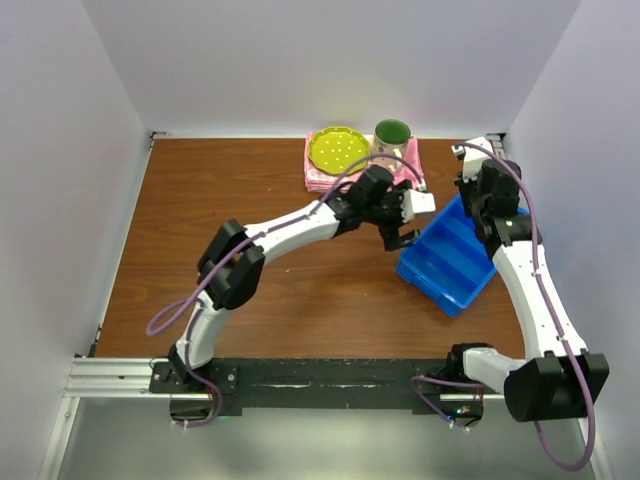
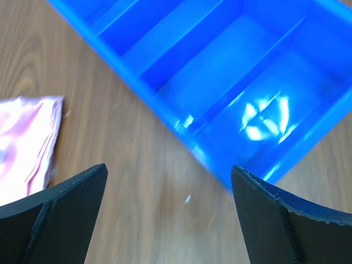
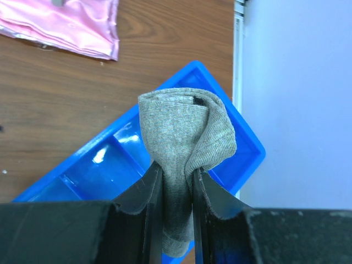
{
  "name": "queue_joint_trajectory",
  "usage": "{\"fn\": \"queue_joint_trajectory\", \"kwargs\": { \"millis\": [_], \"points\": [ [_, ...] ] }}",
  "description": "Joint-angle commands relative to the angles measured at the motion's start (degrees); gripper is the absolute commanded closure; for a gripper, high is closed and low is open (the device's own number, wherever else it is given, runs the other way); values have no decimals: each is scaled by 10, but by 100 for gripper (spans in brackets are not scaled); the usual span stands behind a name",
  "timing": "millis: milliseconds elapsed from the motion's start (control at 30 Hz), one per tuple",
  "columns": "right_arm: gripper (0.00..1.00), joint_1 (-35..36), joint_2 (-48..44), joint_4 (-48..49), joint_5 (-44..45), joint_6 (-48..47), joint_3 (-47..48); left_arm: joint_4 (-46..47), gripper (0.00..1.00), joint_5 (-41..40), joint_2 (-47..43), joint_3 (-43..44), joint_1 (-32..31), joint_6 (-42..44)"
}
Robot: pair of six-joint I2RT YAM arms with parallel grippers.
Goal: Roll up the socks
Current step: Adjust the storage box at the center of the board.
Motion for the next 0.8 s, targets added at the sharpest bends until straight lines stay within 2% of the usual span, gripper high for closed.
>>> {"fn": "queue_joint_trajectory", "kwargs": {
  "millis": [0,267,767],
  "points": [
    [100,-15,-52,48,40,7,-25,15,0,-49,48,61,-35,-42],
    [100,-23,-86,51,29,5,-44,-1,0,-121,87,75,-63,-17],
    [100,-25,-91,45,-17,18,-43,32,0,-279,31,-29,-61,89]
  ]
}}
